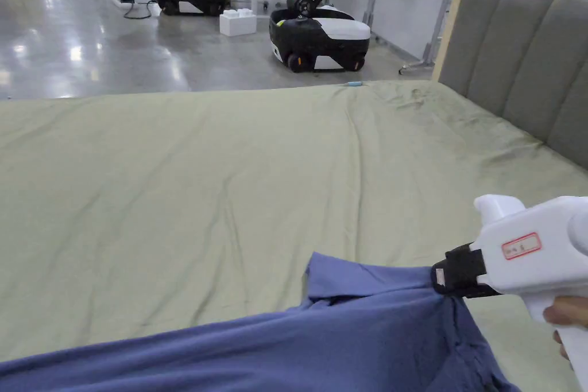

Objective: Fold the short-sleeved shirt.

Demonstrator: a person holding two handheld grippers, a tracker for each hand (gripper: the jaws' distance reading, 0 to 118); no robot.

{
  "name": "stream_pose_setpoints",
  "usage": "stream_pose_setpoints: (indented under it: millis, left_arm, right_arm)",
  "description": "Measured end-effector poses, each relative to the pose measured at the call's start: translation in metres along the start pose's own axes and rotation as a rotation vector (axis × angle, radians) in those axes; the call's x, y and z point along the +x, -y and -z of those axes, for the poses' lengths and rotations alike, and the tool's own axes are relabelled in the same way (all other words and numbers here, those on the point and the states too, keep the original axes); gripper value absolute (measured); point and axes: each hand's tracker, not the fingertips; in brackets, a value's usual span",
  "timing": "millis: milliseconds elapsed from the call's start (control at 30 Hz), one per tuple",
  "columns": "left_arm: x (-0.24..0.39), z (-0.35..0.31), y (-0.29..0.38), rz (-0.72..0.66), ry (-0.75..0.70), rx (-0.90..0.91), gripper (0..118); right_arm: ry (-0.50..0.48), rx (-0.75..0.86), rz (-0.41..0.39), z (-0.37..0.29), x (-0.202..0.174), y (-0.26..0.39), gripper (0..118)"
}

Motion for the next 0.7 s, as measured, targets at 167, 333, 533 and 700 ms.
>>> stream_pose_setpoints:
  millis: [167,333,533,700]
  left_arm:
    - [-0.011,-0.069,0.026,0.001,0.054,0.066,6]
    - [-0.028,-0.102,0.075,-0.019,0.075,0.055,6]
    - [-0.043,-0.084,0.141,-0.057,0.019,-0.078,6]
    - [-0.051,-0.057,0.157,-0.106,-0.018,-0.159,6]
  right_arm:
    - [-0.026,0.085,0.057,-0.078,0.007,0.048,4]
    - [-0.021,0.08,0.099,-0.112,0.009,0.106,4]
    - [0.061,-0.039,0.14,-0.086,0.017,0.158,4]
    - [0.174,-0.191,0.138,-0.042,0.022,0.177,4]
